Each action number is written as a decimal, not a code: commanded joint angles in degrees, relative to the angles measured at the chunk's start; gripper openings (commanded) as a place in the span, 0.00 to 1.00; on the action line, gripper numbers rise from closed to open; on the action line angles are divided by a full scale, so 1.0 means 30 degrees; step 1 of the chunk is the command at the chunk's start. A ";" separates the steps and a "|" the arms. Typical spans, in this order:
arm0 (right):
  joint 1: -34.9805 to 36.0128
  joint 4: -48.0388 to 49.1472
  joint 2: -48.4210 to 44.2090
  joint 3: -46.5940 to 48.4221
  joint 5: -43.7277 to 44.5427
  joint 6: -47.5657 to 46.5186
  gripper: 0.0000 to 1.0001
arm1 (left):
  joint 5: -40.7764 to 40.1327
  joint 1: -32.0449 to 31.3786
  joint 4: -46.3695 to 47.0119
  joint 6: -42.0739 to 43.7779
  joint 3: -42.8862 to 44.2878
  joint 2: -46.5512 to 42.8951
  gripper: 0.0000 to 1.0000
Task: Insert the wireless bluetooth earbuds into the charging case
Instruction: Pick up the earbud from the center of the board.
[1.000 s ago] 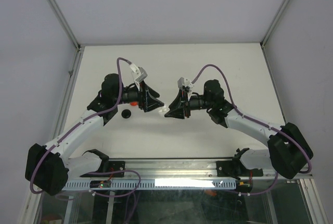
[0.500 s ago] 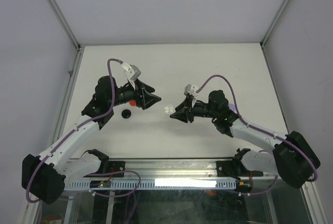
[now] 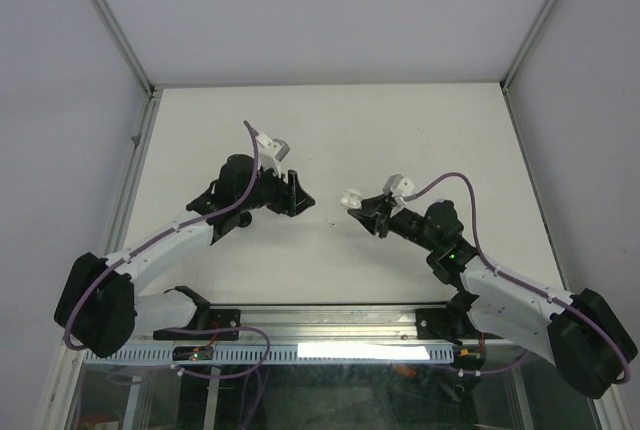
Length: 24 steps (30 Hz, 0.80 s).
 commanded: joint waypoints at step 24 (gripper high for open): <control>-0.0066 0.4053 -0.1778 -0.2619 0.3372 0.0205 0.12 | -0.9992 -0.0322 -0.6049 0.0621 0.5317 0.8311 0.39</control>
